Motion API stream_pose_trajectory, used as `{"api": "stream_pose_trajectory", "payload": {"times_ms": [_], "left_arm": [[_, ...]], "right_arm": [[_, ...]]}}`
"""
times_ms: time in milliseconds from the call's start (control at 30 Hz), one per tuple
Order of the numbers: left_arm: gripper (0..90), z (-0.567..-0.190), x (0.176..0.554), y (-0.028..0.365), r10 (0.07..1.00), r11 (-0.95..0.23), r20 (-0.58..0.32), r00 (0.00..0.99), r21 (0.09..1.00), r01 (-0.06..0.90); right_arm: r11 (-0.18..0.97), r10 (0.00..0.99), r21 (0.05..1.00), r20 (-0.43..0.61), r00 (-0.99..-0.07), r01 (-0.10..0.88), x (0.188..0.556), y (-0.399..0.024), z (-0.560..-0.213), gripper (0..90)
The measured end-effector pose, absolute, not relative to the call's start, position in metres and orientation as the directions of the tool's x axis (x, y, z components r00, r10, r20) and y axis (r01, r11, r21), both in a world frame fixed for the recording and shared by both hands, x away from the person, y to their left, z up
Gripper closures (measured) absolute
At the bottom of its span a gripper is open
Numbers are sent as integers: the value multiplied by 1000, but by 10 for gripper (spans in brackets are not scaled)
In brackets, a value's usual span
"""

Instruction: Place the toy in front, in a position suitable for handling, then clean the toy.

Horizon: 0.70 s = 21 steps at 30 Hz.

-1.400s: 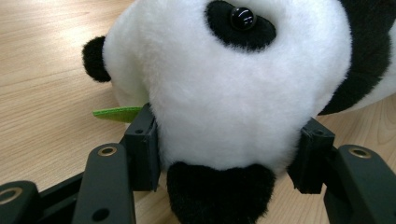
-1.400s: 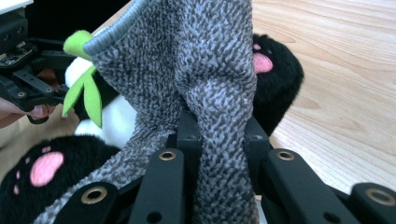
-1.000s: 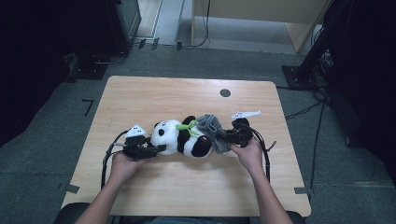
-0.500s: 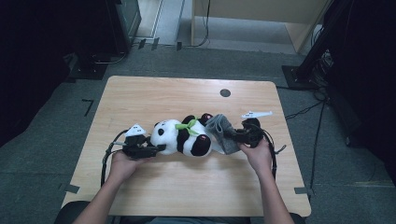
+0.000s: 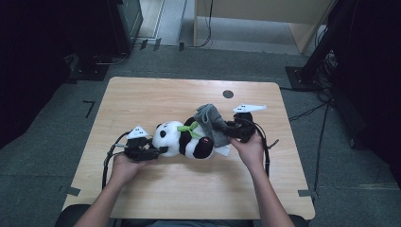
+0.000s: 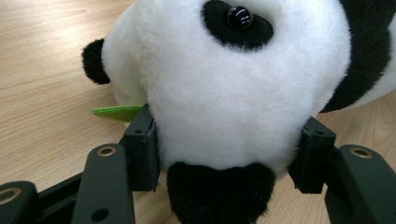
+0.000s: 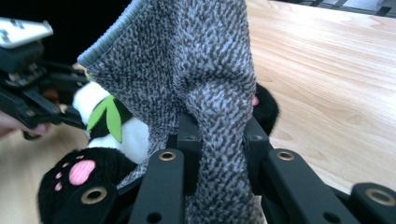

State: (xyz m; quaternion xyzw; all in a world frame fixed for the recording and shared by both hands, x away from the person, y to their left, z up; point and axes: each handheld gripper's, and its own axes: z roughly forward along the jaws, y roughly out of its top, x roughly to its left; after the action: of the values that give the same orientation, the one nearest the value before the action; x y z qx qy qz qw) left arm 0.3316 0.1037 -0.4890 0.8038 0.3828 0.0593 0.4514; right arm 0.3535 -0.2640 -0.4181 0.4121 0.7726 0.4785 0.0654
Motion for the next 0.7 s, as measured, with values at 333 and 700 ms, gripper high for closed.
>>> {"api": "stream_pose_trajectory", "payload": {"times_ms": [333, 700], "left_arm": [[393, -489, 332, 101, 671, -310, -236, 702, 771, 556], [394, -489, 335, 103, 663, -295, -263, 701, 768, 568]], "right_arm": [[245, 664, 756, 325, -673, 607, 360, -251, -440, 767], [219, 698, 698, 376, -609, 682, 353, -274, -462, 769]]}}
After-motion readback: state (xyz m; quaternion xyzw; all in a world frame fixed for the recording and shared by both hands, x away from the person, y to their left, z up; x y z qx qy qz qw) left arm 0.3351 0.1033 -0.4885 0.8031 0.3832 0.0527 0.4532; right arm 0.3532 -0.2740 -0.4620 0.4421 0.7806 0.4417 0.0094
